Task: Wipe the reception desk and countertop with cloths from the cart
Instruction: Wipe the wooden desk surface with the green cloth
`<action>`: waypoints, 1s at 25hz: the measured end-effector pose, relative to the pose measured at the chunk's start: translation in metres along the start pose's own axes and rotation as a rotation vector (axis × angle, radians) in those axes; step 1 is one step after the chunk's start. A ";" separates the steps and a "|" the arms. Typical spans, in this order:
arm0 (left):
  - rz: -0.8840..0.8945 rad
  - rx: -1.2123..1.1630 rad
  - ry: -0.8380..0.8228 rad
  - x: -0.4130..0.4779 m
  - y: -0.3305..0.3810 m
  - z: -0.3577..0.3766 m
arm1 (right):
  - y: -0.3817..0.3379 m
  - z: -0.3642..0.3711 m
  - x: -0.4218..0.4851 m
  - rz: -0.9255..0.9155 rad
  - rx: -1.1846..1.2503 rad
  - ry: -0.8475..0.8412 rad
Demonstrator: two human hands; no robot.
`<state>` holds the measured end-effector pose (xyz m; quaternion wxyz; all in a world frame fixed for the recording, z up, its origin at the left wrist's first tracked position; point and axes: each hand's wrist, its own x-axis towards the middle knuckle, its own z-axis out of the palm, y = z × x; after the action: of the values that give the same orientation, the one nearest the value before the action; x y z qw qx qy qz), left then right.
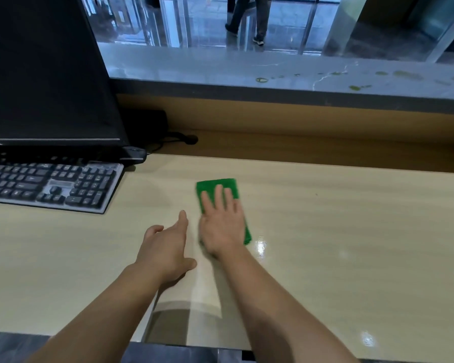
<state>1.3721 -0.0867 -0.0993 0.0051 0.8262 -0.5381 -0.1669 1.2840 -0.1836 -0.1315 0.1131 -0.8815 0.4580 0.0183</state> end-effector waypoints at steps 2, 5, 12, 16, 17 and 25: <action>0.009 0.029 0.019 0.003 0.003 -0.002 | -0.012 0.003 -0.004 -0.204 -0.050 -0.070; -0.012 0.157 -0.030 0.005 0.010 -0.006 | 0.034 -0.008 0.001 -0.259 -0.100 -0.067; 0.022 0.171 -0.122 0.005 0.014 -0.013 | 0.188 -0.044 0.003 0.277 -0.059 -0.022; 0.018 0.122 -0.180 0.007 0.007 -0.013 | 0.181 -0.045 0.032 0.489 -0.011 0.007; 0.028 0.127 -0.181 0.008 0.006 -0.014 | 0.170 -0.044 0.043 0.510 0.004 0.010; 0.060 0.398 -0.211 0.018 0.015 -0.023 | 0.017 -0.023 0.120 -0.042 -0.012 -0.033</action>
<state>1.3719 -0.1128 -0.0799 -0.2092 0.7726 -0.5822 -0.1426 1.3380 -0.2939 -0.1282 0.1156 -0.8913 0.4372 0.0334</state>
